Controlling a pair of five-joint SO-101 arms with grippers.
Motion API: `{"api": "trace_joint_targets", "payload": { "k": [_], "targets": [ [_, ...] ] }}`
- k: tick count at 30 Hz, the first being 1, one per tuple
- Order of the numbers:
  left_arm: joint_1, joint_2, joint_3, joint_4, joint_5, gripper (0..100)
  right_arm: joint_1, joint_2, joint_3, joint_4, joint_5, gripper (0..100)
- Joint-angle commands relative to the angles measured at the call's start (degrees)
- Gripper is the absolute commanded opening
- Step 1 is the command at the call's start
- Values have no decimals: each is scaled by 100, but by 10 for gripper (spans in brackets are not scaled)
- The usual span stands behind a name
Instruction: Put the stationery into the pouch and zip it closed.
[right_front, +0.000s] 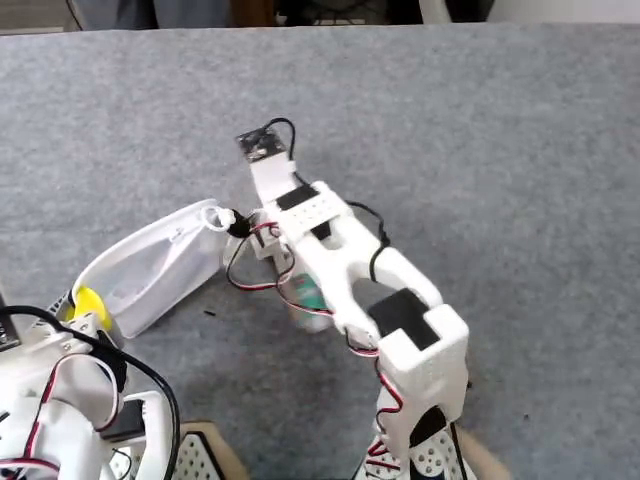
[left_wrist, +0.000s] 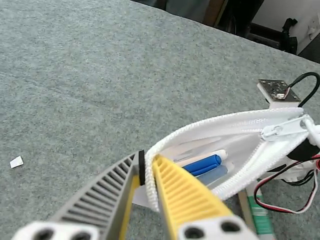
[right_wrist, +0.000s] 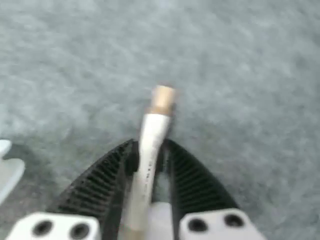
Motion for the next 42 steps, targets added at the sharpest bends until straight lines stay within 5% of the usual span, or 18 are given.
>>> {"api": "trace_joint_targets", "payload": {
  "k": [1,15,25,31,42],
  "targets": [
    [-48,-26,-31,-202,62,27,-18,-40,-189,9,0,18],
    [40,-18,-84,-132,53,27,70,-3152,585,44,9,17],
    [1138,35,-664,-70,290,27,492,-6413,1033,0,9,11],
    [1481,273,-1042,-9,527,27,-440,-7697,980,-88,18,11],
    [1481,475,-347,18,308,27,-1697,-8180,1007,-1829,35,11]
  ]
}}
